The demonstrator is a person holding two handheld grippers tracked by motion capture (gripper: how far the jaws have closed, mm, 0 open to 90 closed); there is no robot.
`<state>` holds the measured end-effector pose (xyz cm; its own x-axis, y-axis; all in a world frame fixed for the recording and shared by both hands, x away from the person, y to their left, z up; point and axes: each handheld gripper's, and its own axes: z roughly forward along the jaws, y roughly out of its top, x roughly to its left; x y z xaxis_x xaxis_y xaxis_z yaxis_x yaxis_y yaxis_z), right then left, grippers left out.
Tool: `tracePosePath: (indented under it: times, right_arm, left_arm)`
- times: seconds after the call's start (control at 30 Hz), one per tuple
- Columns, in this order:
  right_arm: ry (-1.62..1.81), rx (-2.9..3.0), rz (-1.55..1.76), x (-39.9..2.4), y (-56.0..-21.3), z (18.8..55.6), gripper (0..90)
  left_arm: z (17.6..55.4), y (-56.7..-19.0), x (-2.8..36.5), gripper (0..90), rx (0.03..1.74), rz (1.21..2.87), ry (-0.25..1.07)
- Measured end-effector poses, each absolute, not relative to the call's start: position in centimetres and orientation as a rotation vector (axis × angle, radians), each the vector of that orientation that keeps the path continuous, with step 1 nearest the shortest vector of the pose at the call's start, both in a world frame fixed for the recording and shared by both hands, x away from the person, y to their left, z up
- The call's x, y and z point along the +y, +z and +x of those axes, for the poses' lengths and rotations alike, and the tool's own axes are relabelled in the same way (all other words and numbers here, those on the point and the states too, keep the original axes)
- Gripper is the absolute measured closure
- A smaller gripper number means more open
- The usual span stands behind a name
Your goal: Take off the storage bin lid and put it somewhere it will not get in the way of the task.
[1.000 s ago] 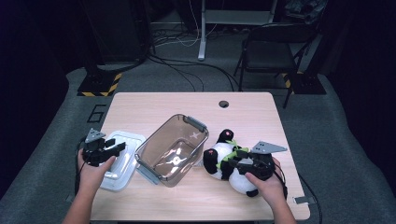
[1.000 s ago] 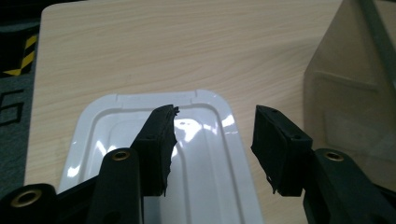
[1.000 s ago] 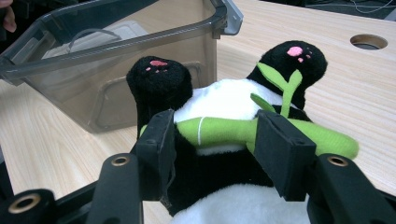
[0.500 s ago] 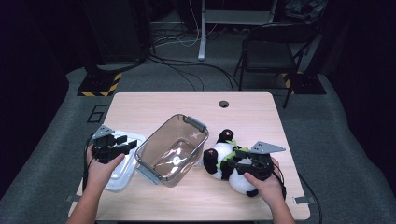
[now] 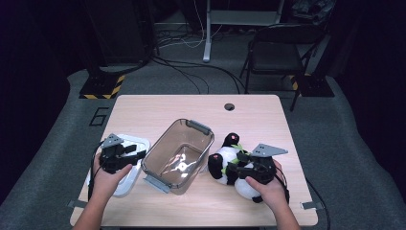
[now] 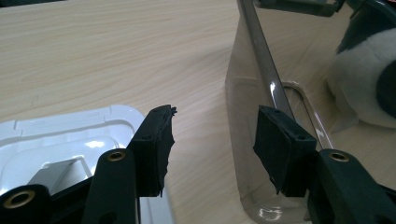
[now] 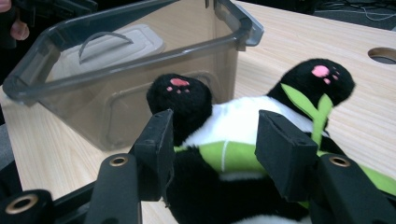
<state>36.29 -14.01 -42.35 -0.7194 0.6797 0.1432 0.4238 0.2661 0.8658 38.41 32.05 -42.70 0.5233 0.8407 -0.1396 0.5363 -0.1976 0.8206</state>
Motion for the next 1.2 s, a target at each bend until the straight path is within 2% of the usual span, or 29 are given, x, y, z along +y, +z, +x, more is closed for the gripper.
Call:
tracePosePath:
  times: [0.33, 0.77, 1.2]
  right_arm:
    - [1.467, 2.293, 0.997, -11.7, -41.5, 36.7, 43.8]
    - [1.425, 2.348, 0.998, -6.6, -41.6, 38.0, 38.0]
    - [1.436, 2.403, 1.027, -5.1, -42.1, 38.7, 29.8]
  left_arm:
    - [36.9, -42.5, 31.7, 46.2, 1.105, 1.881, 0.421]
    - [36.7, -42.9, 31.6, 45.7, 1.114, 1.890, 0.421]
    - [35.9, -43.0, 31.4, 46.9, 1.097, 1.887, 0.424]
